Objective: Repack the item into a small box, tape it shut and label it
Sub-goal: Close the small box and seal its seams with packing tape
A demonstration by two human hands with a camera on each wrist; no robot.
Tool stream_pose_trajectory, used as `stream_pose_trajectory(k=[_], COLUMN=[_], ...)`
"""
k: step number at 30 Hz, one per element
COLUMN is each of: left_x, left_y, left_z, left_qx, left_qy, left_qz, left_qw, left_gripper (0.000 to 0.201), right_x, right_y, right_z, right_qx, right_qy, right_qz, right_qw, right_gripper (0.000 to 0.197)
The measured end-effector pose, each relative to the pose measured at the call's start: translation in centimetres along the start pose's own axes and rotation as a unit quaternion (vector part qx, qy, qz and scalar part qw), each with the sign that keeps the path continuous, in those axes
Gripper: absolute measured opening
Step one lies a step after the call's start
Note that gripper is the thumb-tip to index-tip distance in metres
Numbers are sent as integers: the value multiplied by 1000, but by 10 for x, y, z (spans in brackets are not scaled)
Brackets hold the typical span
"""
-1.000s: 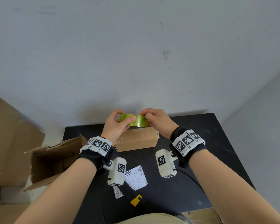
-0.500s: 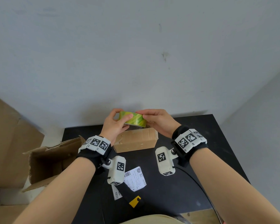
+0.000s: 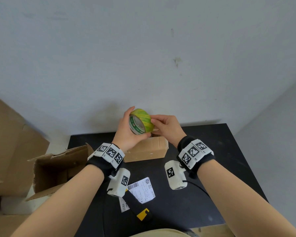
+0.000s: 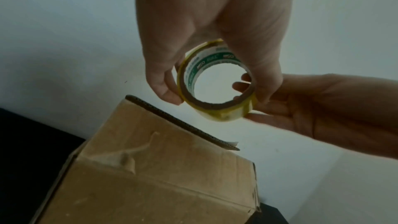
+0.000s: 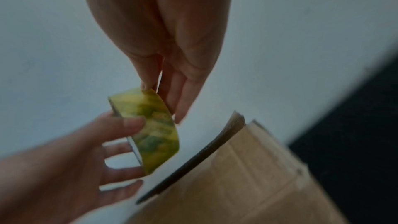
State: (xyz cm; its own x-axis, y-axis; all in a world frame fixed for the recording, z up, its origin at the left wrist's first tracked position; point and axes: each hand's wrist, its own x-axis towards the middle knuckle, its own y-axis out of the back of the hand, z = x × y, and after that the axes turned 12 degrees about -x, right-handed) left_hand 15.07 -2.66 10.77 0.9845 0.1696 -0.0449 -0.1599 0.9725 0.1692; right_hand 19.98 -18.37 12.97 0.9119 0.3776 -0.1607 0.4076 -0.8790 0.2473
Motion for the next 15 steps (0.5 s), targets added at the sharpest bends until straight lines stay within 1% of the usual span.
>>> stream_pose_trajectory(k=[2, 3, 4, 5, 6, 7, 8, 9, 10, 11, 12, 13, 14, 15], left_x=[0, 0, -1, -1, -2, -3, -4, -4, -5, -6, -6, -6, -6, -7], left_y=[1, 2, 2, 2, 2, 2, 2, 1, 2, 2, 2, 2, 2, 3], left_z=[3, 4, 5, 6, 8, 9, 11, 12, 12, 11, 10, 9, 8, 6], left_qx=[9, 16, 27, 40, 54, 69, 85, 99, 108, 112, 115, 118, 122, 123], left_qy=[6, 4, 3, 0, -2, -3, -2, 1, 6, 10, 15, 19, 24, 30], left_qz=[-12, -18, -20, -20, -17, -13, -9, -8, -11, -17, -23, -28, -30, -30], left_qw=[1000, 1000, 999, 999, 998, 998, 996, 995, 994, 993, 993, 992, 992, 992], left_gripper=[109, 107, 103, 99, 96, 94, 92, 92, 92, 93, 93, 94, 94, 94], right_x=[1, 1, 2, 3, 3, 4, 4, 3, 1, 1, 2, 3, 2, 3], right_y=[0, 1, 2, 3, 2, 1, 0, 0, -1, -1, 0, 0, -1, -2], right_z=[0, -1, -1, -1, -1, -1, -2, -2, -2, -1, 0, 2, 3, 5], right_qx=[-117, -188, -270, -357, -437, -490, -526, -551, -564, -582, -593, -596, -594, -576], right_qy=[44, 73, 99, 124, 142, 169, 198, 216, 222, 235, 228, 232, 245, 275], right_qz=[33, 45, 50, 47, 46, 59, 75, 83, 93, 106, 110, 122, 131, 148], right_qw=[992, 978, 957, 925, 887, 853, 824, 802, 789, 771, 765, 759, 755, 755], right_gripper=[22, 21, 22, 24, 23, 20, 13, 4, 13, 25, 33, 36, 34, 30])
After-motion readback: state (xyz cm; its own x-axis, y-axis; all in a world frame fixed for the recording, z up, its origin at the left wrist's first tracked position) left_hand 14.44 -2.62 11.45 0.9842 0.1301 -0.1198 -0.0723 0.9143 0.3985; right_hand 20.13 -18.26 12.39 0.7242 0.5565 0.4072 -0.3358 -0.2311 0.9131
